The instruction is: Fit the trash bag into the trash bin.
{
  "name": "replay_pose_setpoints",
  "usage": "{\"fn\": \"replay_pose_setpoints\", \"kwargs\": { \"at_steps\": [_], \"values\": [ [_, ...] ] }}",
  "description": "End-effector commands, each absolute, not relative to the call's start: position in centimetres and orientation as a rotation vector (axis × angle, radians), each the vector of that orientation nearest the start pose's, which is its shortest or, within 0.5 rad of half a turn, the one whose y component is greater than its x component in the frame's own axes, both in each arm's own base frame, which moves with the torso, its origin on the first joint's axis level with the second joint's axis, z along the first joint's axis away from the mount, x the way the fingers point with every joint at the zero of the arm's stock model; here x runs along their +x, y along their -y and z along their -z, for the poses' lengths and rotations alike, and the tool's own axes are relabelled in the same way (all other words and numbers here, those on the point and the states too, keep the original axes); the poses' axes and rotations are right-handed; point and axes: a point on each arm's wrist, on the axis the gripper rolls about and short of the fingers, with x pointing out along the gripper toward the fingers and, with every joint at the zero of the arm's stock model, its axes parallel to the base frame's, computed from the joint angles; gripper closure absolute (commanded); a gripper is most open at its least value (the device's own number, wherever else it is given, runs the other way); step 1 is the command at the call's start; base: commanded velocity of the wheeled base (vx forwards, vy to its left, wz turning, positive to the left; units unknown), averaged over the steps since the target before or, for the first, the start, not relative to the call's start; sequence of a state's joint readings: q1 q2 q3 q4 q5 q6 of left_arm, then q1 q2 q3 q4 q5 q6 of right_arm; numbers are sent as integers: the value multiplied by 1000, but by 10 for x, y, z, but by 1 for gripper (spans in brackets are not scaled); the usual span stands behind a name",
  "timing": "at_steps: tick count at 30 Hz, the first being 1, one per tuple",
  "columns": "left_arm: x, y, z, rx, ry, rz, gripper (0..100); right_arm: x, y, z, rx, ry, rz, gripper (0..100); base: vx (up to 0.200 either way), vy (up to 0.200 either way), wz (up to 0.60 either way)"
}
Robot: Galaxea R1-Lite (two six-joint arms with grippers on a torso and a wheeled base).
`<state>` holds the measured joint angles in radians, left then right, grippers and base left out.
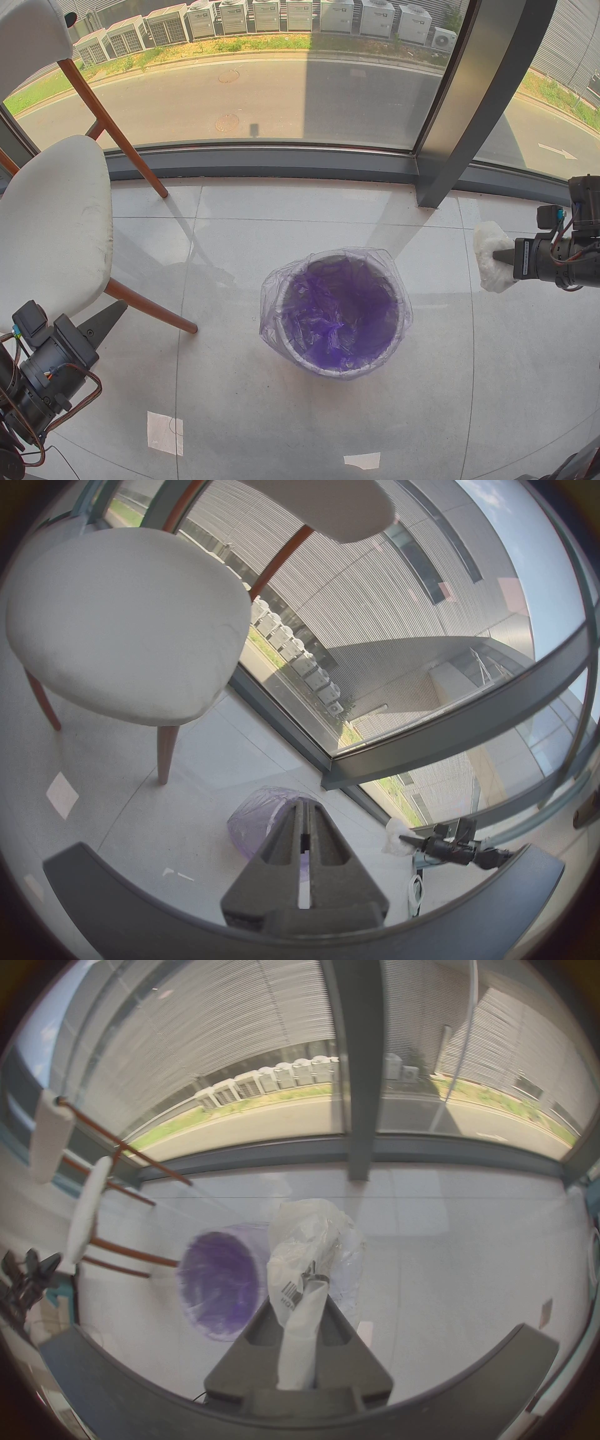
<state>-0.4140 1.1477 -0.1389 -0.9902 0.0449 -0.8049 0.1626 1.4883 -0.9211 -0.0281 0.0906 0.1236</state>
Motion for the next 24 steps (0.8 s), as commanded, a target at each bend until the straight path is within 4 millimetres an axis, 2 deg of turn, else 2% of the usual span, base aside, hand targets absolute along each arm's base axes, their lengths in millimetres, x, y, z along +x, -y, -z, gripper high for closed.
{"fn": "replay_pose_setpoints", "kwargs": {
  "at_steps": [1, 5, 11, 12, 17, 24],
  "values": [
    [113, 55, -167, -741, -139, 423, 100, 201, -73, -241, 61, -472, -412, 100, 0, 0, 0],
    [109, 54, -157, -633, -168, 462, 100, 197, -93, -235, 33, -501, -502, 100, 0, 0, 0],
    [97, 49, -146, -580, -180, 501, 100, 205, -114, -220, -1, -564, -557, 100, 0, 0, 0],
    [96, 49, -144, -571, -183, 507, 100, 210, -124, -212, -10, -579, -578, 100, 0, 0, 0],
    [96, 49, -144, -567, -182, 512, 100, 228, -144, -189, -30, -607, -605, 100, 0, 0, 0],
    [97, 48, -149, -488, -117, 516, 100, 274, -174, -150, -39, -600, -610, 100, 0, 0, 0]
  ]
}}
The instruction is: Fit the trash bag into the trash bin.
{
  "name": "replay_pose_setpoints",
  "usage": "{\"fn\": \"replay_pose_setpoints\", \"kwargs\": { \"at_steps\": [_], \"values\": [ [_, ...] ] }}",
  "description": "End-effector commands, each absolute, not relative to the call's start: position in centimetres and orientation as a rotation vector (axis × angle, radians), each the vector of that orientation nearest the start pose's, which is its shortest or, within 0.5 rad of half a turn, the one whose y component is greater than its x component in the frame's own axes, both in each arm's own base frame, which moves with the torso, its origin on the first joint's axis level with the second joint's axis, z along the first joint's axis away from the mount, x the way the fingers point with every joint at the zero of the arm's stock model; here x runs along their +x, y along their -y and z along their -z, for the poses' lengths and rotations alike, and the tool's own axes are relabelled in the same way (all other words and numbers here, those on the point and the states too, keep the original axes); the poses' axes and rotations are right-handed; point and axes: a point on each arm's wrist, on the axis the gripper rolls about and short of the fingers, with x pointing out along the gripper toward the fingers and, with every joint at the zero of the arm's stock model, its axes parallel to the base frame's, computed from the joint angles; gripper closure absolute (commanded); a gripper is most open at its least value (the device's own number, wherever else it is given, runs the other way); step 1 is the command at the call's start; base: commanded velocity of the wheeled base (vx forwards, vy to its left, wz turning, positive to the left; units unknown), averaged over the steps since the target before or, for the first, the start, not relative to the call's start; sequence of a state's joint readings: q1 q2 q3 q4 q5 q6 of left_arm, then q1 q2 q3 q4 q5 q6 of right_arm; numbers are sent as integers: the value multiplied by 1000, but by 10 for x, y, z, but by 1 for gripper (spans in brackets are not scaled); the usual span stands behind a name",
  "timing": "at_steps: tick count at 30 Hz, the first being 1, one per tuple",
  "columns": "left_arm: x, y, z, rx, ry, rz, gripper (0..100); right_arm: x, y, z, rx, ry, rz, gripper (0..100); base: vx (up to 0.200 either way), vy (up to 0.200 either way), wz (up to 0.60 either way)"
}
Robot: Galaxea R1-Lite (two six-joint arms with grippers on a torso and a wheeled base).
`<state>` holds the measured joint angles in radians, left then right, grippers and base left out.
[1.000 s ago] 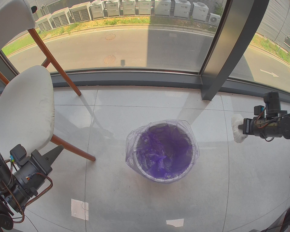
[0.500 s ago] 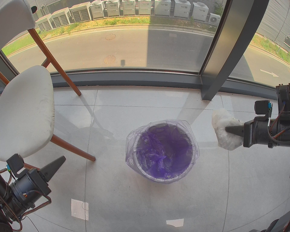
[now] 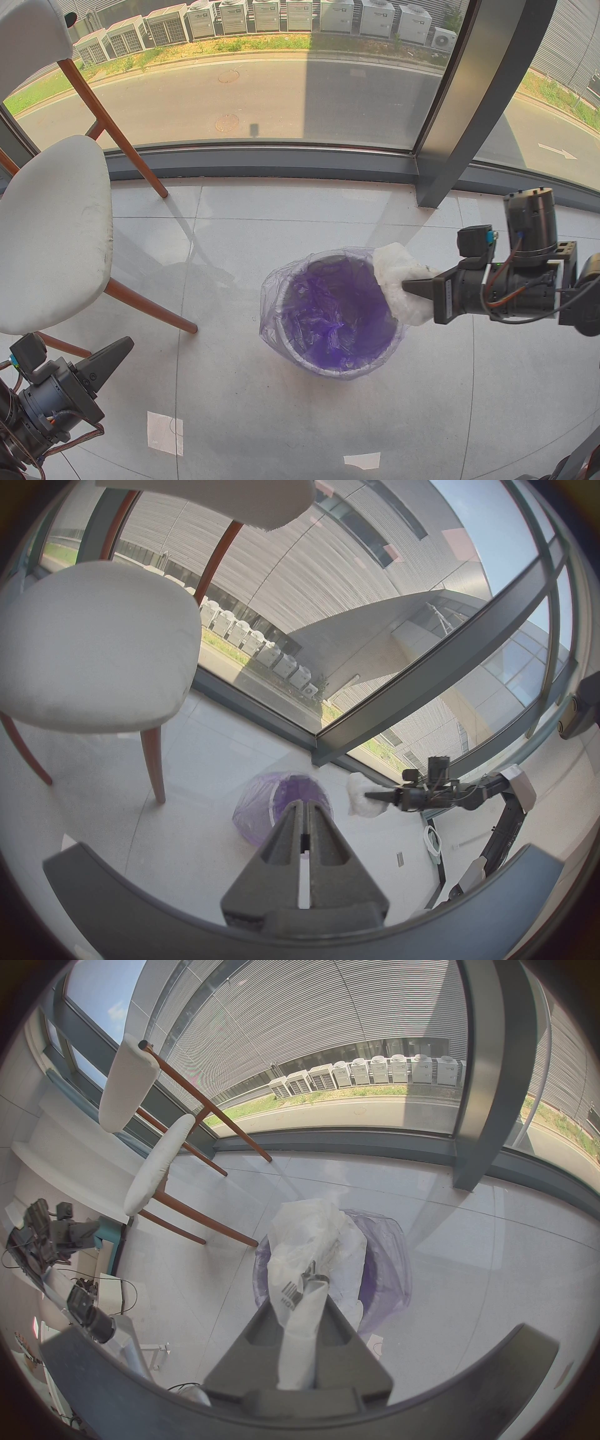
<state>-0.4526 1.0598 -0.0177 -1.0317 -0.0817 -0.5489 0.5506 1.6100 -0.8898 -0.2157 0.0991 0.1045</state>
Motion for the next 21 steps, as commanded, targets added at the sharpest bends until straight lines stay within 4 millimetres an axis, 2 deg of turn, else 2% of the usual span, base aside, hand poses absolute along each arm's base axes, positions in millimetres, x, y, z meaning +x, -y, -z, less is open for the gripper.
{"fn": "replay_pose_setpoints", "kwargs": {
  "at_steps": [1, 8, 21],
  "values": [
    [97, 48, -150, -486, -102, 519, 100, 278, -177, -147, -38, -595, -610, 100, 0, 0, 0],
    [97, 47, -151, -487, -84, 514, 100, 298, -188, -121, -44, -617, -605, 100, 0, 0, 0],
    [99, 41, -151, -489, -71, 461, 100, 337, -202, -89, -33, -582, -589, 100, 0, 0, 0]
  ]
}}
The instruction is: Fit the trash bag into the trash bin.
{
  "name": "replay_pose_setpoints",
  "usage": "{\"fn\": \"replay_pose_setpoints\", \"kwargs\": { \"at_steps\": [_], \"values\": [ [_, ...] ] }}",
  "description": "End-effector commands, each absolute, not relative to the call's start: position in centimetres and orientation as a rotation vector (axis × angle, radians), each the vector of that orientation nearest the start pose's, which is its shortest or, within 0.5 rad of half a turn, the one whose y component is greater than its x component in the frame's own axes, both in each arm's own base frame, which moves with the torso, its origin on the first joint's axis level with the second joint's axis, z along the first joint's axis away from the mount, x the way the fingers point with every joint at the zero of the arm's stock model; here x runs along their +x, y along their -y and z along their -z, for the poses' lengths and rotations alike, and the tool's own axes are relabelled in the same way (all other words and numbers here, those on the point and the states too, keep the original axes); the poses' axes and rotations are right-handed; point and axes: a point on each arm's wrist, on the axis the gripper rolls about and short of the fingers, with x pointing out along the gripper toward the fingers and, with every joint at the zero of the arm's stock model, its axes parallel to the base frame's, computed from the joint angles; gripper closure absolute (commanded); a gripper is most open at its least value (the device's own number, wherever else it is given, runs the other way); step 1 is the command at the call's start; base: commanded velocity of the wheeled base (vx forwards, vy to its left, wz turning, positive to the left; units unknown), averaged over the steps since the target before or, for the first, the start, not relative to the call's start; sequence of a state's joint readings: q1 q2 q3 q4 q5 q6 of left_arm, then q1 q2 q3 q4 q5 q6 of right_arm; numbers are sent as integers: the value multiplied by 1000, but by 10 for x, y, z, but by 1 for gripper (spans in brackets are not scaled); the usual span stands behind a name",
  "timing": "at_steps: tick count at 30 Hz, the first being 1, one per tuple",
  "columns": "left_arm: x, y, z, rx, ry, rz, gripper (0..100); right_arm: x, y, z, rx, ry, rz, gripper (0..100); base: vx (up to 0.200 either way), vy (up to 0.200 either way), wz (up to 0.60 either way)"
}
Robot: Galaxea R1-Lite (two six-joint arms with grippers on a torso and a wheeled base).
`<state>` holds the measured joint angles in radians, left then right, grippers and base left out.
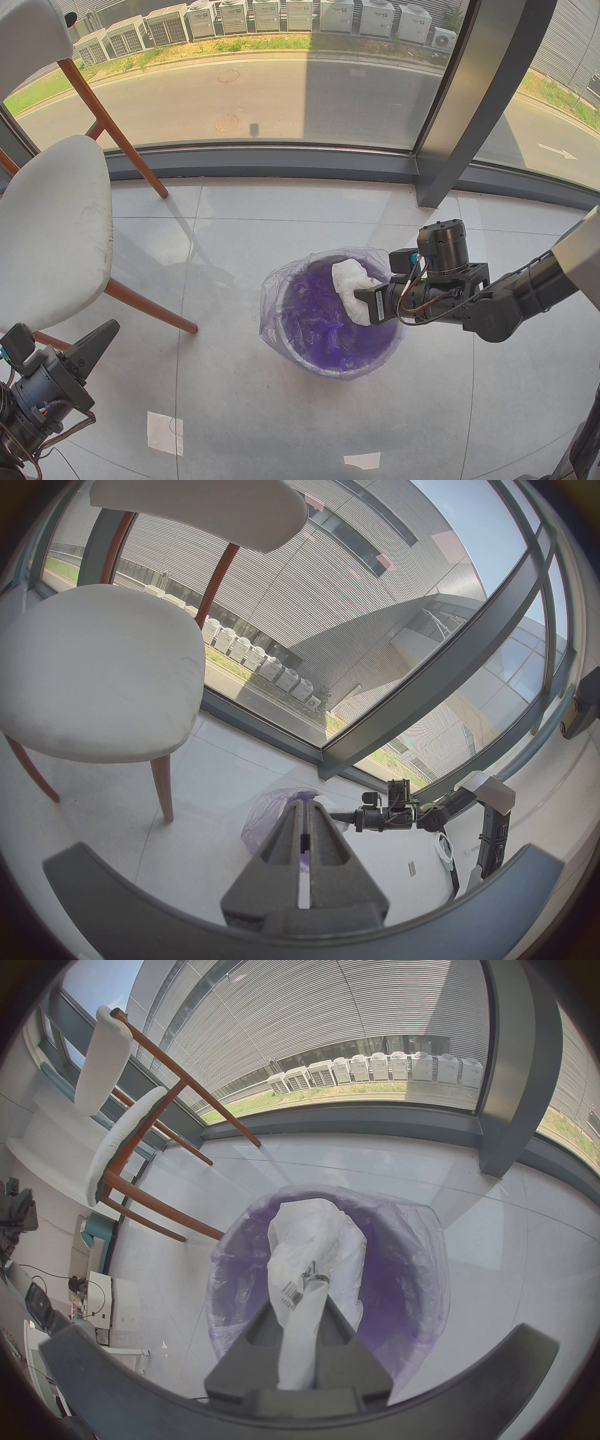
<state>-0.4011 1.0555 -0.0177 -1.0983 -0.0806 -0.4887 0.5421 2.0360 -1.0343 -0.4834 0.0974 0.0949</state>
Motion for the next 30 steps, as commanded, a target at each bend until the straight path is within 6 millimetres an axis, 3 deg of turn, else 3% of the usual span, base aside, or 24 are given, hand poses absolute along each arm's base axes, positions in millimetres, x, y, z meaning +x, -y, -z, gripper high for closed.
{"fn": "replay_pose_setpoints", "kwargs": {
  "at_steps": [1, 10, 19, 30],
  "values": [
    [99, 41, -151, -488, -71, 460, 100, 338, -203, -85, -36, -588, -589, 100, 0, 0, 0],
    [99, 41, -151, -488, -72, 458, 100, 347, -212, -59, -44, -609, -593, 100, 0, 0, 0],
    [101, 36, -151, -488, -58, 410, 100, 373, -227, -24, -46, -596, -576, 100, 0, 0, 0],
    [102, 34, -151, -488, -54, 390, 100, 390, -233, -15, -42, -569, -550, 100, 0, 0, 0]
  ]
}}
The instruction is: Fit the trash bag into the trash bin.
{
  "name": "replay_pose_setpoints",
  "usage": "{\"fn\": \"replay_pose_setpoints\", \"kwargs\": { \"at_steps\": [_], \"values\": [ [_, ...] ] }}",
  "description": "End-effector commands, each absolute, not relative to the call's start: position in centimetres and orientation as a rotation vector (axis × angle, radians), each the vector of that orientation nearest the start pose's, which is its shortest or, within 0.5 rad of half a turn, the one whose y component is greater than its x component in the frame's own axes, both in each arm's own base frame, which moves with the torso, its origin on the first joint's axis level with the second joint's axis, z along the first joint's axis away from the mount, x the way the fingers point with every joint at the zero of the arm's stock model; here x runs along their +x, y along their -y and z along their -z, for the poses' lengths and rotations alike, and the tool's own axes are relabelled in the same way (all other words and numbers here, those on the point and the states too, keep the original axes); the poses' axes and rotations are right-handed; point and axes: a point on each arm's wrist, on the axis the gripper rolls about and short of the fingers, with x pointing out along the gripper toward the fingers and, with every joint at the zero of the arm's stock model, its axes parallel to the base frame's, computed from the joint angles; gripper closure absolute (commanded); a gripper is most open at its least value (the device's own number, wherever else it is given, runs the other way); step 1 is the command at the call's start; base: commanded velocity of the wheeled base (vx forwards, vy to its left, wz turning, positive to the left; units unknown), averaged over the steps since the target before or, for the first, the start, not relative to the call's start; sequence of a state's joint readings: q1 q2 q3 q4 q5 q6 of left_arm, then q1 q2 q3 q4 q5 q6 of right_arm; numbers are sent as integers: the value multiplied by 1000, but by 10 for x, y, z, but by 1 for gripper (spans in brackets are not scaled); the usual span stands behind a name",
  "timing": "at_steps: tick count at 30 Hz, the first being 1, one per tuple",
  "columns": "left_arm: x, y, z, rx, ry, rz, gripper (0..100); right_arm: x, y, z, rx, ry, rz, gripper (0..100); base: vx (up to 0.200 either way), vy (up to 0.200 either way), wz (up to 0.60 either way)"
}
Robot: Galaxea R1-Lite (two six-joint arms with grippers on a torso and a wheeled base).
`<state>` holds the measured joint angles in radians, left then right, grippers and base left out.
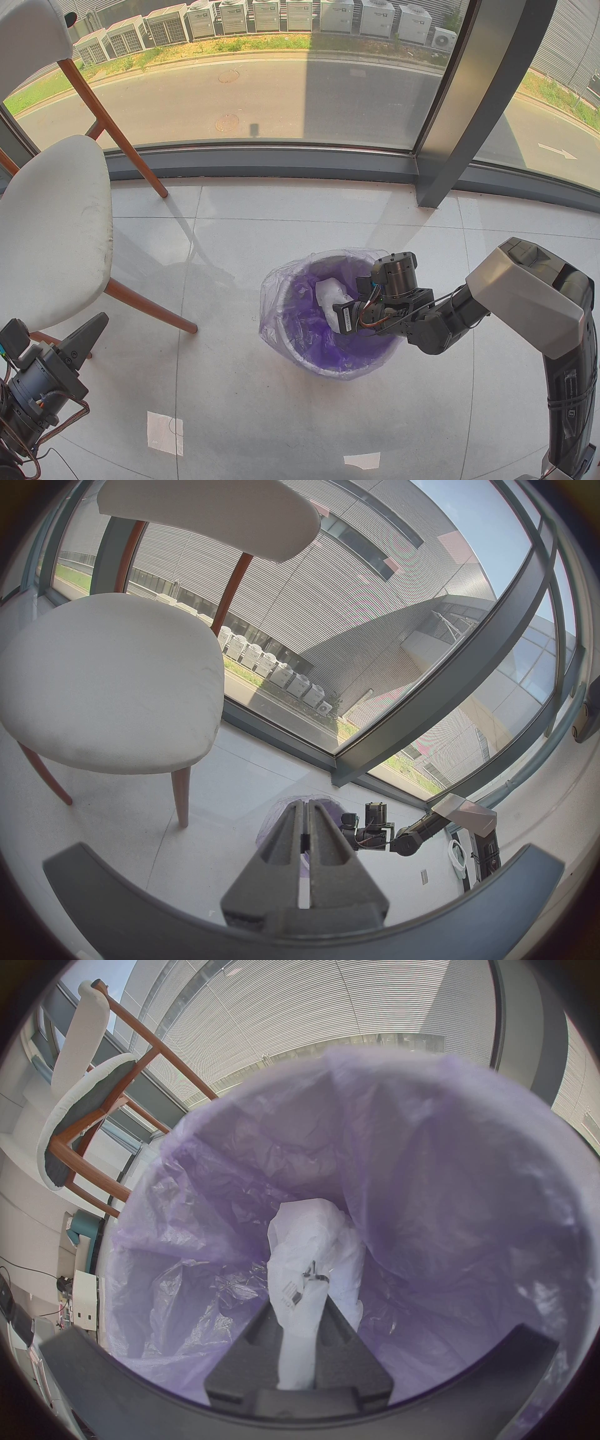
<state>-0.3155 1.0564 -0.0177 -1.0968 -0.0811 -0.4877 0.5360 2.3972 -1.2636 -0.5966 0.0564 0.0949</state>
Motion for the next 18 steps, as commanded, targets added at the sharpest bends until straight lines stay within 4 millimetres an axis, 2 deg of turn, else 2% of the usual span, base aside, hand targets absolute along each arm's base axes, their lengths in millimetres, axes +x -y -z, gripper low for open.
{"fn": "replay_pose_setpoints", "kwargs": {
  "at_steps": [1, 2, 14, 18],
  "values": [
    [102, 34, -151, -488, -54, 390, 100, 390, -233, -15, -42, -569, -550, 100, 0, 0, 0],
    [102, 34, -151, -488, -54, 390, 100, 390, -233, -16, -43, -567, -551, 0, 0, 0, 0],
    [101, 34, -151, -484, -50, 390, 100, 389, -235, -31, -25, -487, -562, 0, 0, 0, 0],
    [97, 32, -154, -488, -24, 394, 100, 384, -229, -60, -9, -435, -560, 0, 0, 0, 0]
  ]
}}
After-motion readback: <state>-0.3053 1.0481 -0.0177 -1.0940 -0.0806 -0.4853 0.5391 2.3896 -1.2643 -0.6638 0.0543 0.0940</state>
